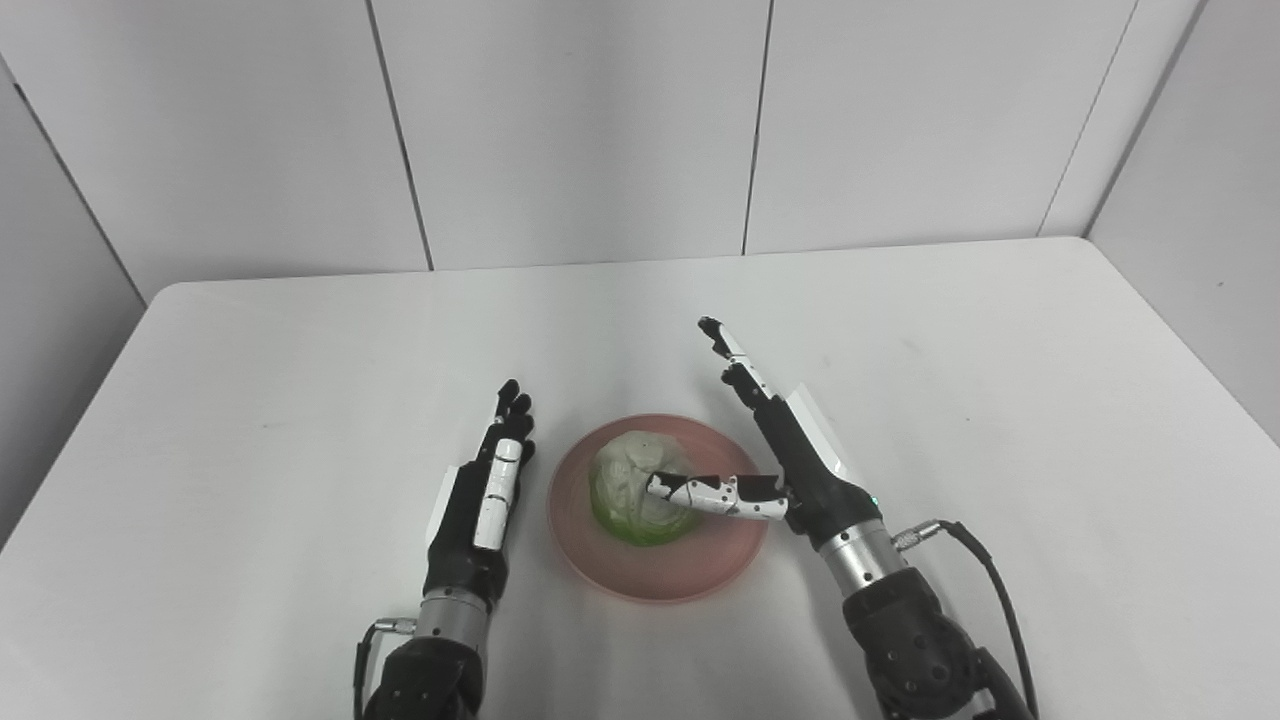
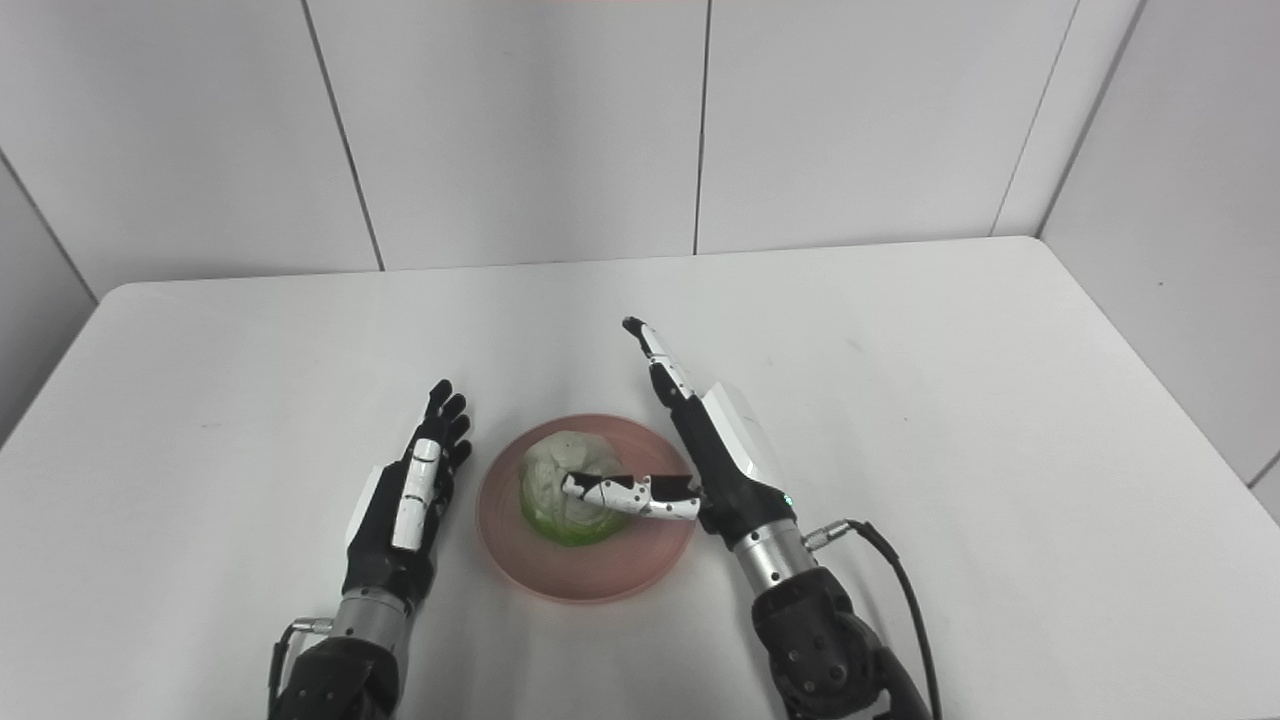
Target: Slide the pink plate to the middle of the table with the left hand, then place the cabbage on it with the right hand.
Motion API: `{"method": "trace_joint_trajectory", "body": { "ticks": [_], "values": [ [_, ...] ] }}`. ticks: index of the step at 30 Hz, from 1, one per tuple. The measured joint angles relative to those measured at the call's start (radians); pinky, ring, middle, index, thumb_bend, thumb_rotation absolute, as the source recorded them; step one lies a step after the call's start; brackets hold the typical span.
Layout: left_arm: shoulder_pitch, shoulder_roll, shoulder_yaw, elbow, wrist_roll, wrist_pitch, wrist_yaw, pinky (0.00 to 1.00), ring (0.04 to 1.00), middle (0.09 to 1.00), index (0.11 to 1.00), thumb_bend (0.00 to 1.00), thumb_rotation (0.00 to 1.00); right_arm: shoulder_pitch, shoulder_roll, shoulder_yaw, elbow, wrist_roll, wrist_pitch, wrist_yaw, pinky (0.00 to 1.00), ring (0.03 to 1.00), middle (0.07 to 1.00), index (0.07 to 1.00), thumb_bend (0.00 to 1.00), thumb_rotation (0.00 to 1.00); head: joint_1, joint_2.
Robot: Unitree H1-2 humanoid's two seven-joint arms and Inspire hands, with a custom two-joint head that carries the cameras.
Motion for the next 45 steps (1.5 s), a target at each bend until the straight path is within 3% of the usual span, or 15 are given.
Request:
{"method": "trace_joint_trajectory", "body": {
  "ticks": [11, 26, 35, 38, 44, 45],
  "values": [
    [-0.002, 0.0, -0.003, 0.001, 0.0, -0.008, -0.002, 1.0, 1.0, 1.0, 1.0, 0.59, 1.0, -0.058, -0.02, 0.084, 0.03, -0.104, -0.002, 0.071, 0.76, 0.848, 0.901, 0.92, 0.98, 0.35, 0.003, 0.011],
    [-0.002, 0.0, -0.002, 0.001, 0.0, -0.013, -0.002, 1.0, 1.0, 1.0, 1.0, 0.62, 1.0, -0.066, -0.051, 0.118, 0.062, -0.236, 0.009, 0.152, 0.76, 0.846, 0.88, 0.899, 0.98, 0.25, 0.005, 0.017],
    [-0.002, 0.001, -0.002, 0.0, 0.0, -0.011, -0.008, 1.0, 1.0, 1.0, 1.0, 0.63, 1.0, -0.07, -0.059, 0.106, 0.062, -0.296, 0.016, 0.165, 0.63, 0.739, 0.813, 0.823, 0.89, 0.09, 0.005, 0.018],
    [-0.002, 0.001, -0.002, 0.0, 0.0, -0.011, -0.011, 1.0, 1.0, 1.0, 1.0, 0.63, 1.0, -0.07, -0.058, 0.098, 0.063, -0.303, 0.015, 0.155, 0.56, 0.648, 0.761, 0.77, 0.8, 0.0, 0.005, 0.021],
    [-0.002, 0.001, -0.001, -0.002, 0.0, -0.004, -0.011, 1.0, 1.0, 1.0, 1.0, 0.63, 1.0, -0.069, -0.053, 0.076, 0.079, -0.303, 0.012, 0.079, 0.52, 0.606, 0.689, 0.696, 0.67, 0.0, 0.003, 0.023],
    [-0.002, 0.001, -0.001, -0.002, 0.0, -0.001, -0.011, 1.0, 1.0, 1.0, 1.0, 0.62, 1.0, -0.069, -0.053, 0.074, 0.083, -0.298, 0.01, 0.066, 0.49, 0.514, 0.636, 0.666, 0.58, 0.0, 0.003, 0.023]
  ]
}}
